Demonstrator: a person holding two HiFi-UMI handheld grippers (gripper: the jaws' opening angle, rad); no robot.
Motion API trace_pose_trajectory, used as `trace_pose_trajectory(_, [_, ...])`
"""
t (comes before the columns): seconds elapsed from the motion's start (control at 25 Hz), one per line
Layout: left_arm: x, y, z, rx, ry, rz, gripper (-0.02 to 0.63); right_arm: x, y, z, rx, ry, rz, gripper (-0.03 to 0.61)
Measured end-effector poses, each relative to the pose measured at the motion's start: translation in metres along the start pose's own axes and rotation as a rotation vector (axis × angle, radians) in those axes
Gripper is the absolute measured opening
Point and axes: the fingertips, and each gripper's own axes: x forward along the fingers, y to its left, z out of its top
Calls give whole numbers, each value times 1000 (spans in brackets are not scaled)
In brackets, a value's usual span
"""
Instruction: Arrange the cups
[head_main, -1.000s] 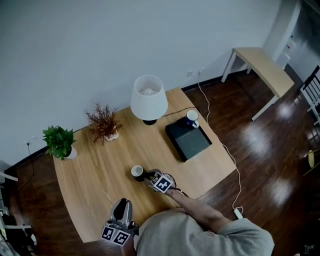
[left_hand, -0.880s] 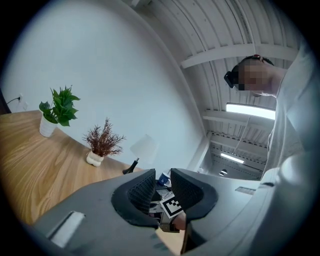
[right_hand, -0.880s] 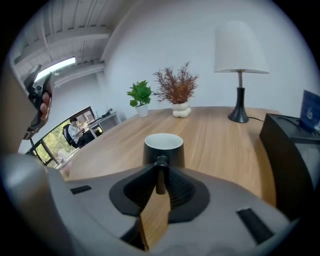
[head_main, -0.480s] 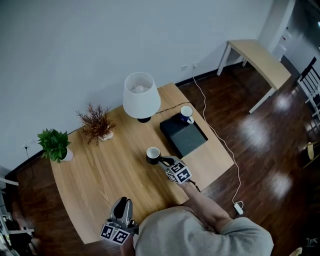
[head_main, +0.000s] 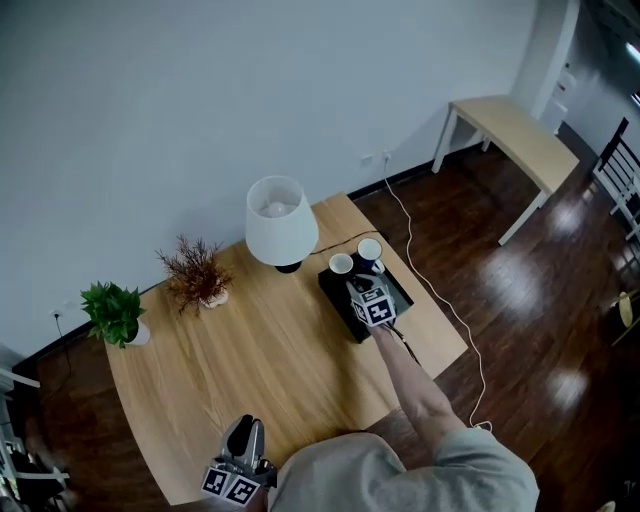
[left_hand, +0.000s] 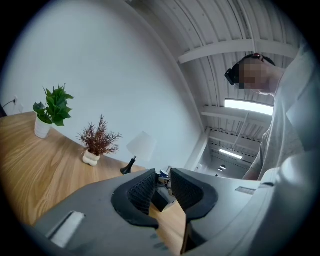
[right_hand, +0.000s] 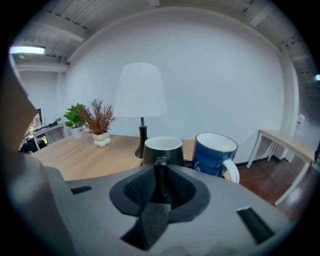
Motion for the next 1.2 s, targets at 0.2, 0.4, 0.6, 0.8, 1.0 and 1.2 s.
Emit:
trace_pose_trajectory(0.2, [-1,7,2,-4,-14,25,84,1,-4,-27,-21,15,-5,80])
trace_pose_trajectory(0.4, [10,2,-2,-2,8,-11,84,11,3,-23,-90,29,31,80])
trace_pose_trajectory(0.6, [16,-11,0,24,18,-48,84,-4,-5,-33,-10,81,-24,109])
trace_pose_trajectory(0.8, [31,-18,14,46,9,-88,84,-74,16,-34,202,-12,52,117])
trace_pose_trajectory(1.0, [68,-30,33,92,6,-130,84,-142,113,8,235,-214,348,71])
trace_pose_trajectory(1.2, [109,-65,45,99,17,-250,150,-188,168,40,220,-286,489,69])
